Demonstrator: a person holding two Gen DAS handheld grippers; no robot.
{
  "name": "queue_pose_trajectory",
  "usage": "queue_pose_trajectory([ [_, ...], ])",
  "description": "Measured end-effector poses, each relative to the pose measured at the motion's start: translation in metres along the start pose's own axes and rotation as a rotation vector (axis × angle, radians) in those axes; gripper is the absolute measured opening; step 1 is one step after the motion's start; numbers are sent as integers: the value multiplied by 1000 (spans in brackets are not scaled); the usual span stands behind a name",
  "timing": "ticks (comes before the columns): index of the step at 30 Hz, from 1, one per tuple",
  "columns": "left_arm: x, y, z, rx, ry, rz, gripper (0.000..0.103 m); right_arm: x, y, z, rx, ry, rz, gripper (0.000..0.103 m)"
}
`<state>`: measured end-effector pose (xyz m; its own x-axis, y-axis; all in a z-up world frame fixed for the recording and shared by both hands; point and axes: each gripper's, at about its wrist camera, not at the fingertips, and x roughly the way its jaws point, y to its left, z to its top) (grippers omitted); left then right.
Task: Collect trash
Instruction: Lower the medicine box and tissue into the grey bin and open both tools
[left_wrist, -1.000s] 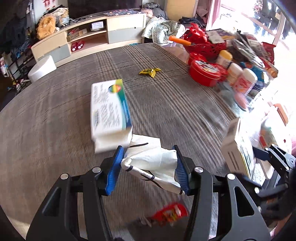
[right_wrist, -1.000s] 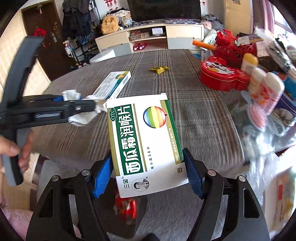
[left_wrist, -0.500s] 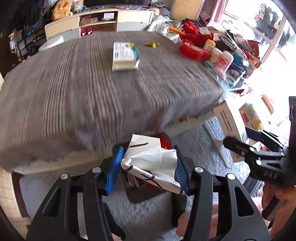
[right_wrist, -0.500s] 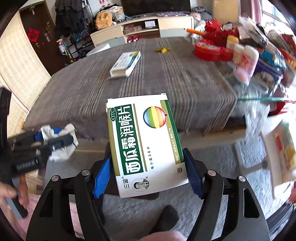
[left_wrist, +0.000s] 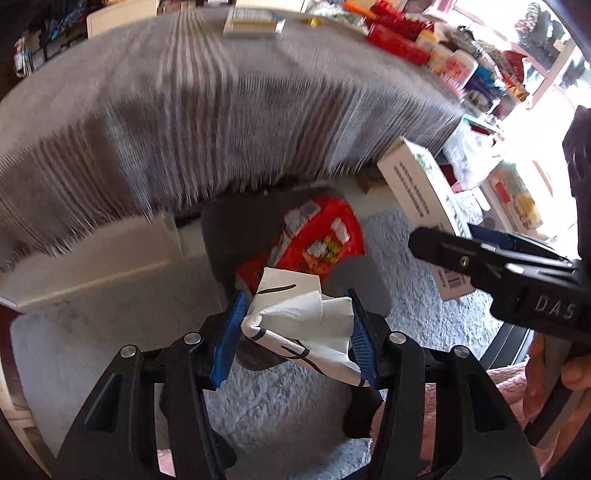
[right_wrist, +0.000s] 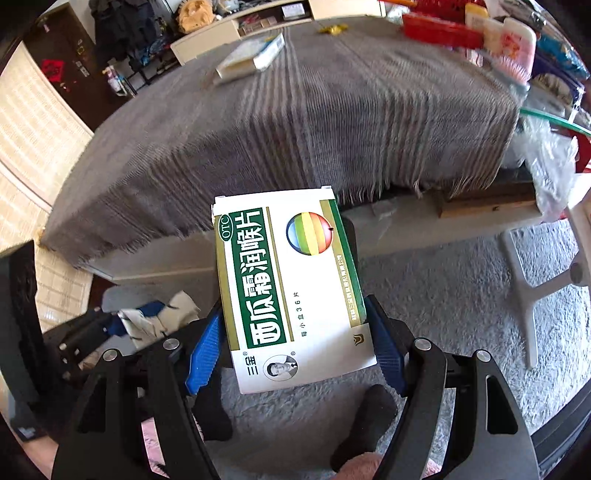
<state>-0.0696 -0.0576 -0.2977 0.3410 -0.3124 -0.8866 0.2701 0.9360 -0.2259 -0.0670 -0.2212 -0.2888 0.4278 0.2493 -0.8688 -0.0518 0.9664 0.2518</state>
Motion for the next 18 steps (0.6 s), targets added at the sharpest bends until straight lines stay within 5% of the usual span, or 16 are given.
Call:
queue_pose_trajectory([
  [18, 93, 23, 3, -45, 113, -4, 54, 89, -11, 11, 67, 118, 46, 75],
])
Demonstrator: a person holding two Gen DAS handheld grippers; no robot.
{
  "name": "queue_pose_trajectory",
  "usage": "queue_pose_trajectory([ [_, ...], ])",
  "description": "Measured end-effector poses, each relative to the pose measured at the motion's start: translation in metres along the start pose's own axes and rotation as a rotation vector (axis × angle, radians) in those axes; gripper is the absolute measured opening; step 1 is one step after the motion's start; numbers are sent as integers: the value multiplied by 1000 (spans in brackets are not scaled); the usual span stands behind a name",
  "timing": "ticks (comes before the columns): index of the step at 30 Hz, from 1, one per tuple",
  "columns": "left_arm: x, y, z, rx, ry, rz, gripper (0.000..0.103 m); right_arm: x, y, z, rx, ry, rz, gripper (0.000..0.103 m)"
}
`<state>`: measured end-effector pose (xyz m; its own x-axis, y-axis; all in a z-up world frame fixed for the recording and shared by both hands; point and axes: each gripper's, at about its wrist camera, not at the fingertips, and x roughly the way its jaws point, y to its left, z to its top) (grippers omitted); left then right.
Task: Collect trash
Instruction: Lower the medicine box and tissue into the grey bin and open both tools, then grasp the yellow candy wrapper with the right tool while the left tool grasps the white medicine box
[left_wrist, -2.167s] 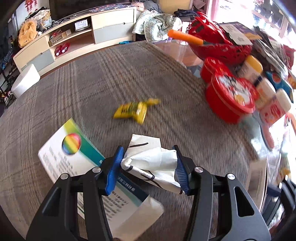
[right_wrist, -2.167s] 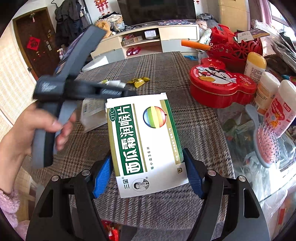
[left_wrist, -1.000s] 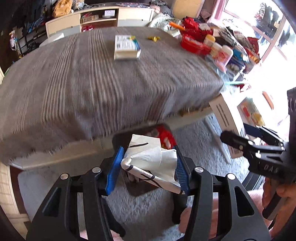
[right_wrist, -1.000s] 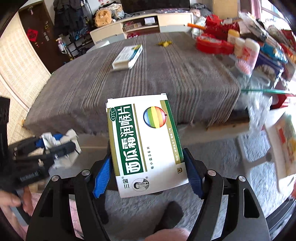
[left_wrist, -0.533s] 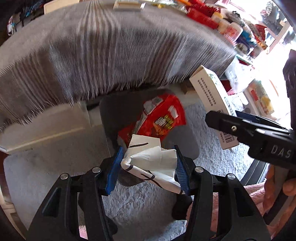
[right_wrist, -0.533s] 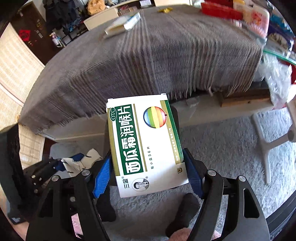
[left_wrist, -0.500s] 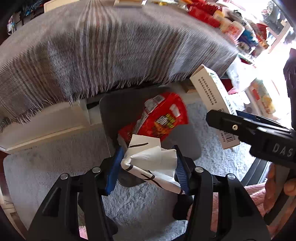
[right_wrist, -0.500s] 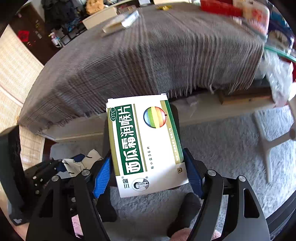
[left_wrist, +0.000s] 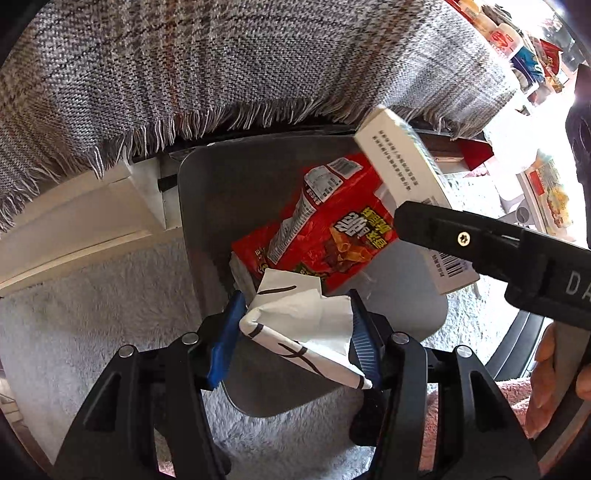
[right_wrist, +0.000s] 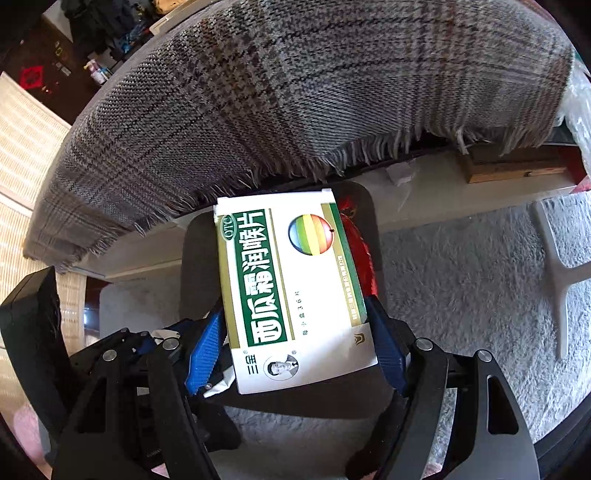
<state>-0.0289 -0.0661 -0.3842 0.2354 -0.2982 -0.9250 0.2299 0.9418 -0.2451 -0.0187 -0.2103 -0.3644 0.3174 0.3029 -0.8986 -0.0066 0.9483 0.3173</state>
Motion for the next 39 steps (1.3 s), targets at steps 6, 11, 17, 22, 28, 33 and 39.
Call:
queue_pose_trajectory([
  [6, -1, 2, 5, -2, -13, 20, 70, -1, 2, 8, 0, -12, -12, 79],
  [11, -8, 10, 4, -12, -26, 34, 82, -10, -4, 10, 22, -41, -22, 91],
  [17, -32, 20, -7, -47, -37, 45, 95, -31, -4, 8, 7, -84, -74, 99],
  [22, -70, 25, -11, -77, -78, 65, 95, -63, -2, 5, 5, -127, -94, 100],
  [28, -119, 19, 11, -121, -149, 64, 95, -125, 8, 23, -2, -213, -74, 100],
  [33, -158, 10, 50, -99, -222, 88, 95, -165, 10, 54, -13, -276, -92, 100],
  [39, -186, 4, 115, -75, -292, 121, 95, -183, 6, 102, -19, -331, -111, 100],
])
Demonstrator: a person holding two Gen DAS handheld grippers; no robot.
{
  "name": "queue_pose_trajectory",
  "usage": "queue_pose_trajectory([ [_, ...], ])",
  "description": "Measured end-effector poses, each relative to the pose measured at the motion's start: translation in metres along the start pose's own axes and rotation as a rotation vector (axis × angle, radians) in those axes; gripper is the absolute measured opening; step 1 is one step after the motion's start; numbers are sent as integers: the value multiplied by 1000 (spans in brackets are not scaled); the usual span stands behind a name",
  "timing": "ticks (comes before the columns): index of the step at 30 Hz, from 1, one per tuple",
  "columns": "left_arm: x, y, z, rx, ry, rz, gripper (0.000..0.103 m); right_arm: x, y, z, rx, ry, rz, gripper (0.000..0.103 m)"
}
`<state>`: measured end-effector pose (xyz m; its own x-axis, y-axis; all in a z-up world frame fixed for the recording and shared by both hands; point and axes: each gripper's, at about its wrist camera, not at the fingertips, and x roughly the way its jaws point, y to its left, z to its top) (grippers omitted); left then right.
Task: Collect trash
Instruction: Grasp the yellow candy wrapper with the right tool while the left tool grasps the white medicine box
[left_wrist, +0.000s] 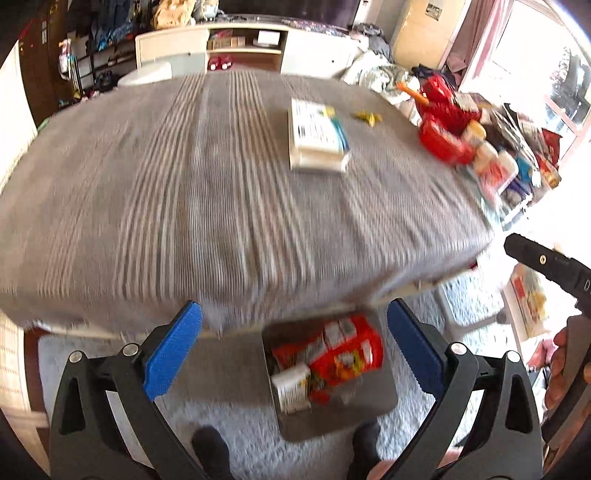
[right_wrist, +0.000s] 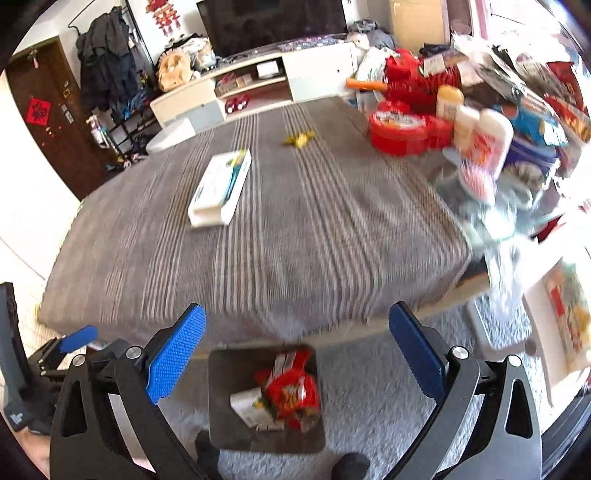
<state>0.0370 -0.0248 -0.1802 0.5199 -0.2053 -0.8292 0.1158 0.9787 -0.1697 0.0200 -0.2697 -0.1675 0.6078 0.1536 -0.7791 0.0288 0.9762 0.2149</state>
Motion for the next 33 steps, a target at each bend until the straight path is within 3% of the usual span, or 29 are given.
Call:
queue_pose_trajectory([
  [17, 117, -25, 140, 47, -25, 83, 95, 113, -22, 146, 67, -34, -37, 100],
  [25, 165, -31, 167, 53, 6, 100, 95, 160, -23, 186, 61, -21, -62, 100],
  [33, 183, -35, 179, 71, -7, 118, 96, 205, -22, 203, 43, 12, -59, 100],
])
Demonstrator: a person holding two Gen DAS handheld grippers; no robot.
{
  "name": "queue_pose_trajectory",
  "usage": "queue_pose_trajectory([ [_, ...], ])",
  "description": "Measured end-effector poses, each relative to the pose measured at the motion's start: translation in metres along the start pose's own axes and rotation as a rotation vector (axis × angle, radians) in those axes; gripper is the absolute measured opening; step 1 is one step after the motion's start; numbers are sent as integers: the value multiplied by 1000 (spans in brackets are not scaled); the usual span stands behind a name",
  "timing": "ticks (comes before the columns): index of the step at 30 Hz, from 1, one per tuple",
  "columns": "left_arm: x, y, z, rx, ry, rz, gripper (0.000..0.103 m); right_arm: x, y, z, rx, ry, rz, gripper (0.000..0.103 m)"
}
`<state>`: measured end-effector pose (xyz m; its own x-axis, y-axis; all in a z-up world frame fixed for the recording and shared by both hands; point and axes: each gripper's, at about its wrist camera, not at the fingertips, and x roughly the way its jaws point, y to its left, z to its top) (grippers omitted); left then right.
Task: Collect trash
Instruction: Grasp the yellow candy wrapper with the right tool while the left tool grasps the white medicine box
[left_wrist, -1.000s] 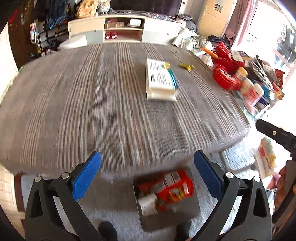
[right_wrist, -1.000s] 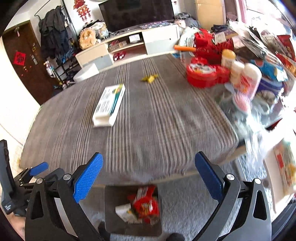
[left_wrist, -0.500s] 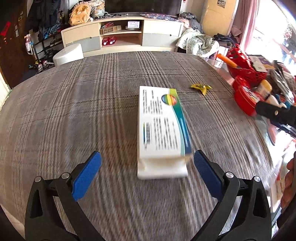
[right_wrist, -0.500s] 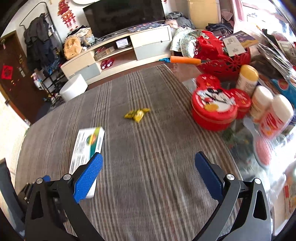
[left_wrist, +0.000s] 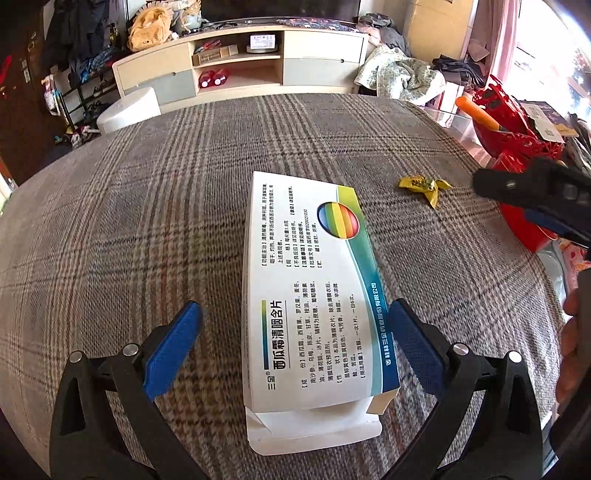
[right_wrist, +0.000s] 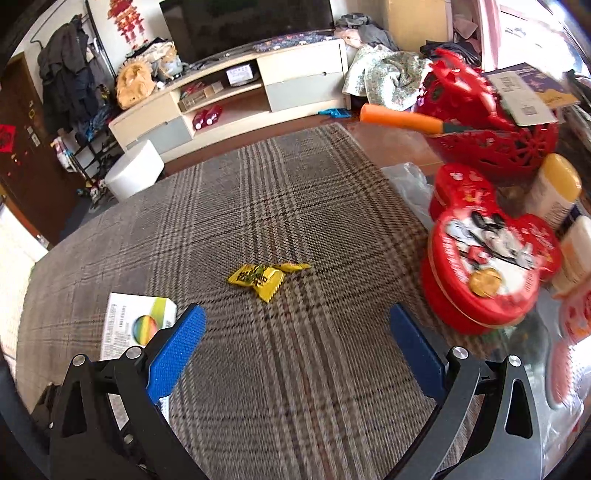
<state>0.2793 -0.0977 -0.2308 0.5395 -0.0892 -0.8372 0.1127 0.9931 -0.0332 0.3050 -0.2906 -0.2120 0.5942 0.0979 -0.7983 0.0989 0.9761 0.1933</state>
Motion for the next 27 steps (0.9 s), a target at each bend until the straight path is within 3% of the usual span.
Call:
queue_pose_trajectory([
  [5, -8, 3, 8, -7, -87, 56, 95, 26, 9, 8, -7, 14, 11, 100],
  [10, 0, 7, 13, -22, -45, 47, 95, 41, 21, 10, -30, 30, 31, 94],
  [15, 8, 9, 16, -34, -34, 23, 96, 52, 29, 9, -42, 56, 61, 73],
  [19, 13, 7, 17, -44, -17, -7, 96, 56, 36, 7, -69, 48, 34, 59],
  [21, 14, 5, 17, -41, -12, -5, 96, 56, 35, 7, -65, 41, 18, 37],
  [24, 17, -1, 17, -30, -1, -17, 95, 54, 28, 7, -80, 37, -8, 19],
  [27, 23, -7, 13, -12, 15, -12, 95, 52, 20, 7, -65, 36, 6, 12],
])
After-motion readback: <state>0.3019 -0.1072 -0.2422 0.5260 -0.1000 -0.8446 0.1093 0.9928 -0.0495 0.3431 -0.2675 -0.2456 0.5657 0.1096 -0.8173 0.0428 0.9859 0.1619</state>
